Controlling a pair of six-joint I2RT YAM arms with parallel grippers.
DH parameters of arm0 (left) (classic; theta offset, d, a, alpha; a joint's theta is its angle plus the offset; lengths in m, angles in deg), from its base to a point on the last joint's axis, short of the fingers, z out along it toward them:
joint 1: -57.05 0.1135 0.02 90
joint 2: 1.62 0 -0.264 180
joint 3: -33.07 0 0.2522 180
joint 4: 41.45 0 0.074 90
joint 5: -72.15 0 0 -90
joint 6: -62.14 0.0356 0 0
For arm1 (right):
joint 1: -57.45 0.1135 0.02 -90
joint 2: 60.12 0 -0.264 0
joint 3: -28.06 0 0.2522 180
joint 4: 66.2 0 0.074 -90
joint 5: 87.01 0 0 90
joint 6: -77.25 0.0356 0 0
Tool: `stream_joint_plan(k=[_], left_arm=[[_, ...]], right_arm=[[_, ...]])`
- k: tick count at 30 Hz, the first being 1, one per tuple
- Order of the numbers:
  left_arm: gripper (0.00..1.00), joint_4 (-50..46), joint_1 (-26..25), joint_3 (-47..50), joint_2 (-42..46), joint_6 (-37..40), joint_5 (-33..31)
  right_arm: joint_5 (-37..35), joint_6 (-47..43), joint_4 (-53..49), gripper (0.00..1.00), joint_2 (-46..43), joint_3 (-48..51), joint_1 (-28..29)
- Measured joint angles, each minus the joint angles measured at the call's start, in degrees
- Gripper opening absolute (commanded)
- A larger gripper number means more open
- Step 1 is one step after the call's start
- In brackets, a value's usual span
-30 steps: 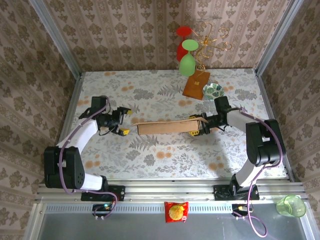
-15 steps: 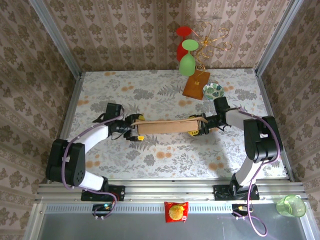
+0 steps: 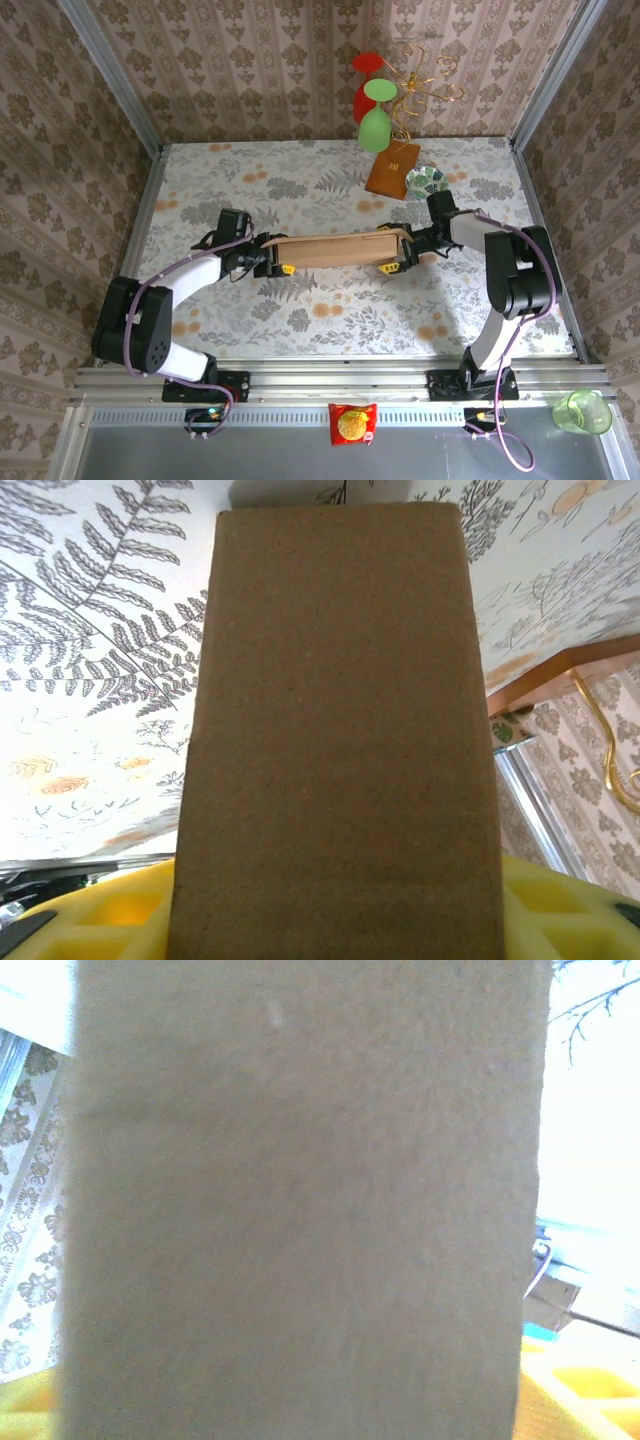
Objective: Fold the paper box
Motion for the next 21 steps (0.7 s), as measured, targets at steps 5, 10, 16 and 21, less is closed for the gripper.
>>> stream_joint_plan(k=[5,10,16,21], left_arm=[[0.42,-4.5,1.2,-0.5,2.3,-0.7,-1.1],[0.4,-10.1,3.9,-2.6,2.7,0.0,-1.1],[0.38,-17.9,7.1,-5.9,2.8,3.6,-1.0],[0.38,-24.0,10.6,-7.5,2.9,7.3,-0.2]], right_arm=[[-4.3,-8.9,-10.3,0.83,-1.4,-6.6,-2.2],[-9.0,-17.5,-18.5,0.85,-7.1,-8.8,-5.8],[-22.2,-31.1,-22.7,0.48,-15.8,-14.7,-6.9],[-34.9,-48.4,-16.2,0.39,-28.5,-14.3,2.2]])
